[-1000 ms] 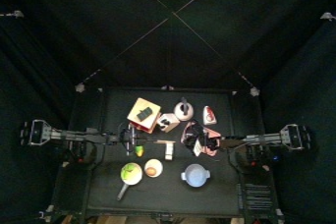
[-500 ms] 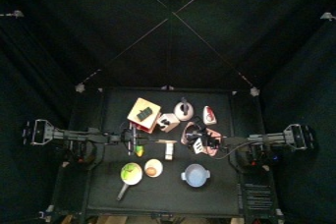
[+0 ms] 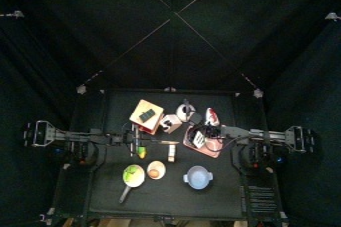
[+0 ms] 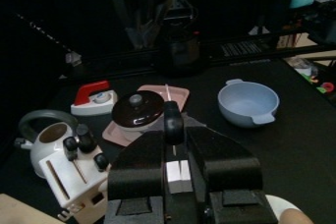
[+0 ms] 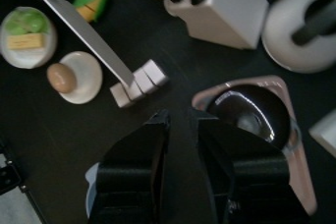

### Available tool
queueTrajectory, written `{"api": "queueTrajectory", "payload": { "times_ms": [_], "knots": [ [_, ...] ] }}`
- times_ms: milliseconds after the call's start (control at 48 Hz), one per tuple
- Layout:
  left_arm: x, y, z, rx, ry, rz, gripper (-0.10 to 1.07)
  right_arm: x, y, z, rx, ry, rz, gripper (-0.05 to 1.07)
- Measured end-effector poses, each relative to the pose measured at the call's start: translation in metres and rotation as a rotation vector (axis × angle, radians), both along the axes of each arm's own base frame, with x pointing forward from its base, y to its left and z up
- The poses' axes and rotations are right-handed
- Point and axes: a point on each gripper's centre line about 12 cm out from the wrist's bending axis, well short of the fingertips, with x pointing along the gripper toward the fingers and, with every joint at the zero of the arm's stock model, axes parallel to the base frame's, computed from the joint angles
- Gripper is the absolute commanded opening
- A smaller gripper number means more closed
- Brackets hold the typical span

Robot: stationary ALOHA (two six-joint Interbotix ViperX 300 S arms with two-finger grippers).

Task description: Grab cleaver with both hands

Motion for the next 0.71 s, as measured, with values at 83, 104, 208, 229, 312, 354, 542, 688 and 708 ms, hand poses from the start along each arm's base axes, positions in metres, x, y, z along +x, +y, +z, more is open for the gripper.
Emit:
{"api": "queueTrajectory", "payload": {
  "times_ms": [83, 104, 208, 229, 312, 354, 542, 688, 708],
  "knots": [
    [-0.001, -0.001, 0.001, 0.004, -0.014, -0.007, 0.43, -0.004, 0.002, -0.013, -0.070, -0.068, 0.062, 0.65],
    [-0.001, -0.001, 0.002, 0.004, -0.019, -0.006, 0.43, -0.005, 0.002, -0.015, -0.093, -0.088, 0.074, 0.65],
    [-0.001, -0.002, 0.004, 0.002, -0.045, -0.013, 0.43, -0.010, 0.006, -0.022, -0.166, -0.205, 0.108, 0.66],
    [-0.001, -0.002, 0.005, 0.002, -0.049, -0.015, 0.43, -0.010, 0.007, -0.023, -0.172, -0.227, 0.111, 0.66],
    [-0.001, -0.003, 0.005, 0.002, -0.057, -0.018, 0.43, -0.009, 0.011, -0.025, -0.191, -0.291, 0.119, 0.66],
    [0.000, -0.003, 0.005, 0.003, -0.058, -0.019, 0.43, -0.008, 0.012, -0.024, -0.201, -0.307, 0.127, 0.66],
    [0.001, -0.003, 0.002, -0.006, -0.049, -0.017, 0.43, -0.005, 0.025, -0.021, -0.244, -0.336, 0.195, 0.67],
    [0.002, -0.002, 0.000, -0.018, -0.044, -0.006, 0.43, -0.001, 0.041, -0.018, -0.267, -0.382, 0.257, 0.70],
    [0.002, -0.001, 0.000, -0.020, -0.043, -0.004, 0.43, 0.000, 0.042, -0.019, -0.268, -0.382, 0.262, 0.71]
  ]
}}
